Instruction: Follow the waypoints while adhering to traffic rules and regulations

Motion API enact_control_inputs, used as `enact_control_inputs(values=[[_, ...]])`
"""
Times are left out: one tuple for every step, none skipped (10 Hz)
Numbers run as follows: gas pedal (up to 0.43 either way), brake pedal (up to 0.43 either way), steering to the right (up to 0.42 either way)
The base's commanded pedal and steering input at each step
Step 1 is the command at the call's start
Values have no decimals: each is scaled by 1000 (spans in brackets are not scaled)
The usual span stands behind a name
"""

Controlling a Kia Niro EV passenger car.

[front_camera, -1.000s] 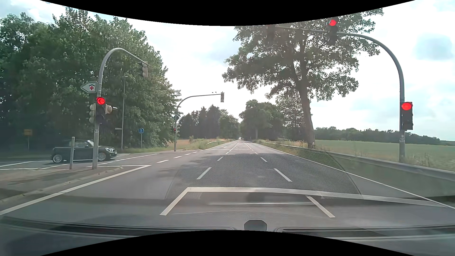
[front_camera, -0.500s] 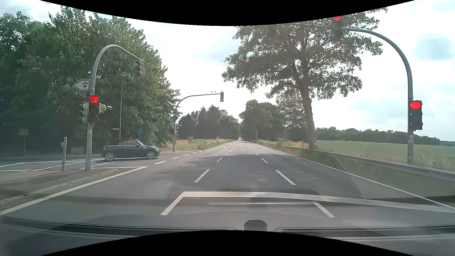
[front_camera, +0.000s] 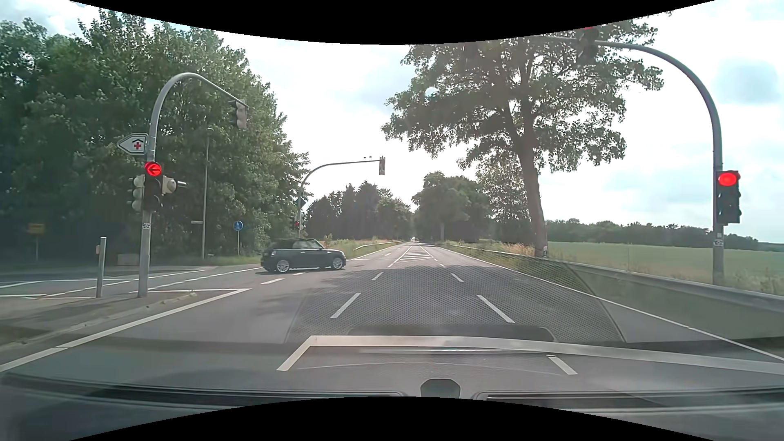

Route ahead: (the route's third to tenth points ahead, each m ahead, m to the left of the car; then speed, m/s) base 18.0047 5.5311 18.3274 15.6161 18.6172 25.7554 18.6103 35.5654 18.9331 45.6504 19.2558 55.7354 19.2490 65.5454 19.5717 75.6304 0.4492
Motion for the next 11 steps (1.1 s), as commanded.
enact_control_inputs(values=[[0, 146, 2], [0, 159, 2], [0, 171, 3], [0, 177, 2], [0, 177, 2], [0, 177, 2], [0, 183, 2], [0, 183, 2], [0, 183, 3], [0, 189, 2], [0, 220, 2]])
